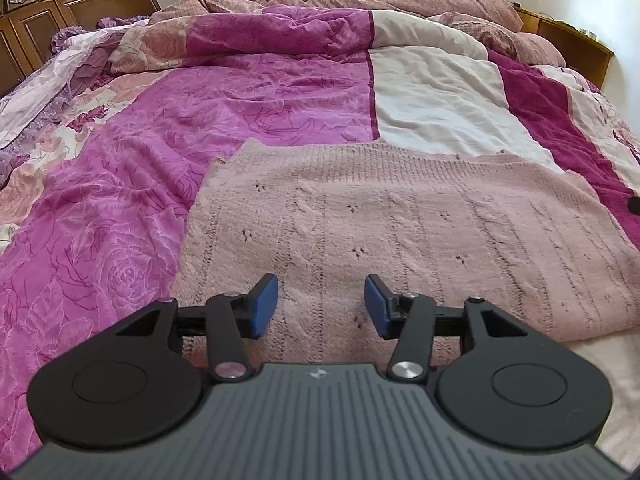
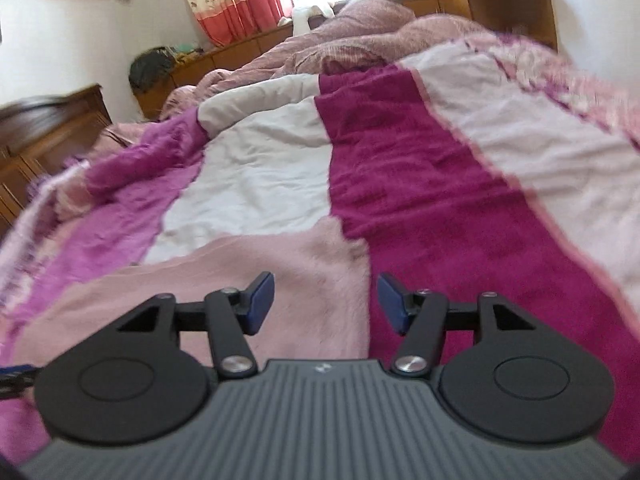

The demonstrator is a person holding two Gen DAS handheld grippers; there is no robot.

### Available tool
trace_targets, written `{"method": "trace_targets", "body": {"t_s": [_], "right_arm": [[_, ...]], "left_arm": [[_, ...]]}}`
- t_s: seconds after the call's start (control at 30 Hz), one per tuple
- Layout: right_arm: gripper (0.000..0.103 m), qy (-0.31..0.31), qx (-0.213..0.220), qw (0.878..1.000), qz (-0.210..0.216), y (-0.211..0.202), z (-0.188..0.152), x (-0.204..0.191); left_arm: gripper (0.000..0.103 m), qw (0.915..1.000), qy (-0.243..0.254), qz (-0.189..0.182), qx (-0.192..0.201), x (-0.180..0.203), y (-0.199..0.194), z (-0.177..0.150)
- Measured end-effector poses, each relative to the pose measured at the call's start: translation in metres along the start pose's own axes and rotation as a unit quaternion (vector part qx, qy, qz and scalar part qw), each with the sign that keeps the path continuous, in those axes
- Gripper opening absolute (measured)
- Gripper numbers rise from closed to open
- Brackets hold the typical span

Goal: Fold small clothes

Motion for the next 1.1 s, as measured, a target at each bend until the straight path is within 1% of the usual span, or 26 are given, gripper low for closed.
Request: {"method": "trace_targets", "body": {"t_s": [0.13, 0.27, 0.4, 0.5, 0.57, 0.63, 0.8, 0.9, 1.1], "right_arm": [[0.06, 0.044, -0.014, 0.999, 0.015, -0.014, -0.013, 0.003], [0.06, 0.064, -0.026, 0.997, 0.016, -0.024, -0.029, 0.005], [0.061, 0.093, -0.041, 0.995, 0.011, -0.032, -0.044, 0.011], [0.061, 0.127, -0.051, 0.99, 0.019, -0.035, -0.057, 0.016], [0.06, 0.154, -0.065, 0.985, 0.034, -0.033, -0.067, 0.017], [0.06, 0.169, -0.065, 0.982, 0.047, -0.03, -0.074, 0.016], [0.062, 0.199, -0.044, 0.977, 0.063, -0.022, -0.07, 0.013], [0.062, 0.225, -0.035, 0.971, 0.073, -0.013, -0.065, 0.017], [0.061, 0.264, -0.036, 0.96, 0.087, 0.005, -0.061, 0.03]], "left_arm": [[0.06, 1.0, 0.001, -0.001, -0.003, 0.007, -0.008, -0.001], [0.062, 0.9999, -0.004, -0.009, -0.012, 0.013, -0.013, -0.003], [0.062, 0.9998, 0.002, -0.009, -0.017, 0.02, -0.018, -0.007], [0.062, 0.9997, 0.005, -0.01, -0.02, 0.025, -0.019, -0.01], [0.062, 0.9996, 0.007, -0.011, -0.024, 0.028, -0.019, -0.013], [0.062, 0.9995, 0.01, -0.011, -0.028, 0.031, -0.017, -0.015], [0.062, 0.9991, 0.014, -0.013, -0.037, 0.036, -0.015, -0.019], [0.062, 0.9991, 0.015, -0.012, -0.038, 0.036, -0.015, -0.02], [0.062, 0.9989, 0.015, -0.007, -0.044, 0.034, -0.013, -0.021]]}}
Point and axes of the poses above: each gripper's, at about its wrist camera, not at the fingertips, and y roughly the way its jaws point, x to its right, z to its top, the point moved 2 cm from there along y, roughly the way its jaws point, and after that the axes turned 3 degrees about x, right-handed, at the moved point
